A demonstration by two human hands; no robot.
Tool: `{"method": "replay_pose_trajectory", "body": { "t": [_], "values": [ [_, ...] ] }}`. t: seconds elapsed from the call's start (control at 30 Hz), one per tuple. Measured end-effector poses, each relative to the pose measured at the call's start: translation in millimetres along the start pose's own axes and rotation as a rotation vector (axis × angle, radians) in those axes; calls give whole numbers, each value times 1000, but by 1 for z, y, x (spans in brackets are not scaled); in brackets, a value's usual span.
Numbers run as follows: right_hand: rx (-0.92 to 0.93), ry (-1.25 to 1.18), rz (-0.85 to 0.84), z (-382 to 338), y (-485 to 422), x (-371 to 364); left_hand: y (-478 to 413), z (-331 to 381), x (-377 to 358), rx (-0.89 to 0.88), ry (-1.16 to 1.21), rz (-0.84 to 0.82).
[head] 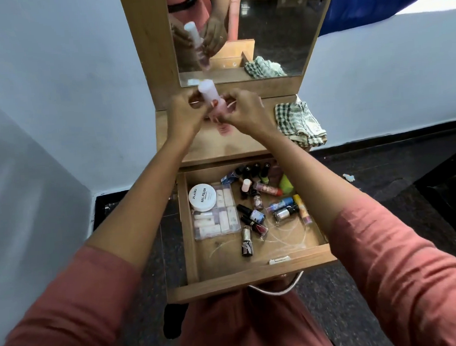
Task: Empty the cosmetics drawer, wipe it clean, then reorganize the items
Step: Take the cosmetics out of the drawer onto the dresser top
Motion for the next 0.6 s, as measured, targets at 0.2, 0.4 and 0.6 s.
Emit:
{"method": "replay_pose_trajectory", "body": {
  "t": [0.2, 0.4, 0.6],
  "values": [
    [10, -148, 18, -20, -42, -44, -32, -22, 37, 9, -45, 38],
    [22, -112, -1, -29, -68, -73, -62, -39, 57, -23, -177, 110],
    [5, -82, 45, -19, -84, -85, -78, -60, 55, 13, -185, 146]
  ]
}}
Point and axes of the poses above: each hand's wrist, its own y-axis away from the middle knuckle, its own x-axis out of the back of the hand, z = x × y, the point moved 9 cm from there along -y, towards the middle knuckle, and after that the axes turned 2 degrees about z, right-handed, at the moved point
